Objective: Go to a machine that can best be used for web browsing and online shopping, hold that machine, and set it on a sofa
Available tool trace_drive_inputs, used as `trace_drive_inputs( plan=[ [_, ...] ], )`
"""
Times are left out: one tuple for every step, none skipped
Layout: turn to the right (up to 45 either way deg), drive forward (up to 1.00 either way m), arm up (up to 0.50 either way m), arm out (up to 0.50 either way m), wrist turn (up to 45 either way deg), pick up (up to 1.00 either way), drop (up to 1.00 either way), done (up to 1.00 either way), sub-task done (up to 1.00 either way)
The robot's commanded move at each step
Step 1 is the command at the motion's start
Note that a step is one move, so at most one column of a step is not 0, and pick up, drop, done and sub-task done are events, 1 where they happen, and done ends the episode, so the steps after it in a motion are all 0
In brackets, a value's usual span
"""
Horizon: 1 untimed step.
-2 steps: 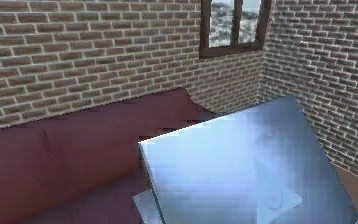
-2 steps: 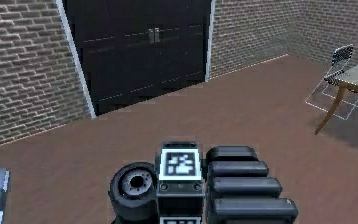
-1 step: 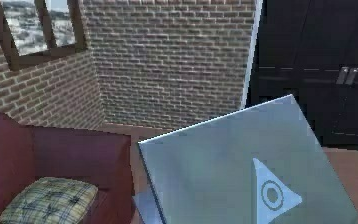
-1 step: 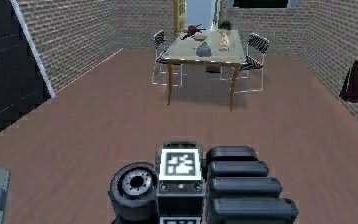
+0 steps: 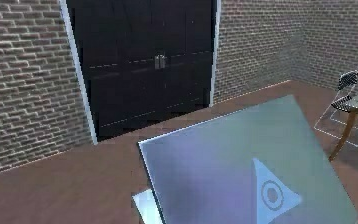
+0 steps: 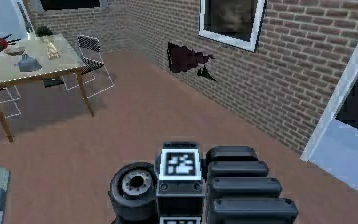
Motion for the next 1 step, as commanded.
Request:
trace_drive_inputs(
  plan=[
    [27.0,0.0,0.0,0.0,0.0,0.0,0.0,0.0,0.0]
  ],
)
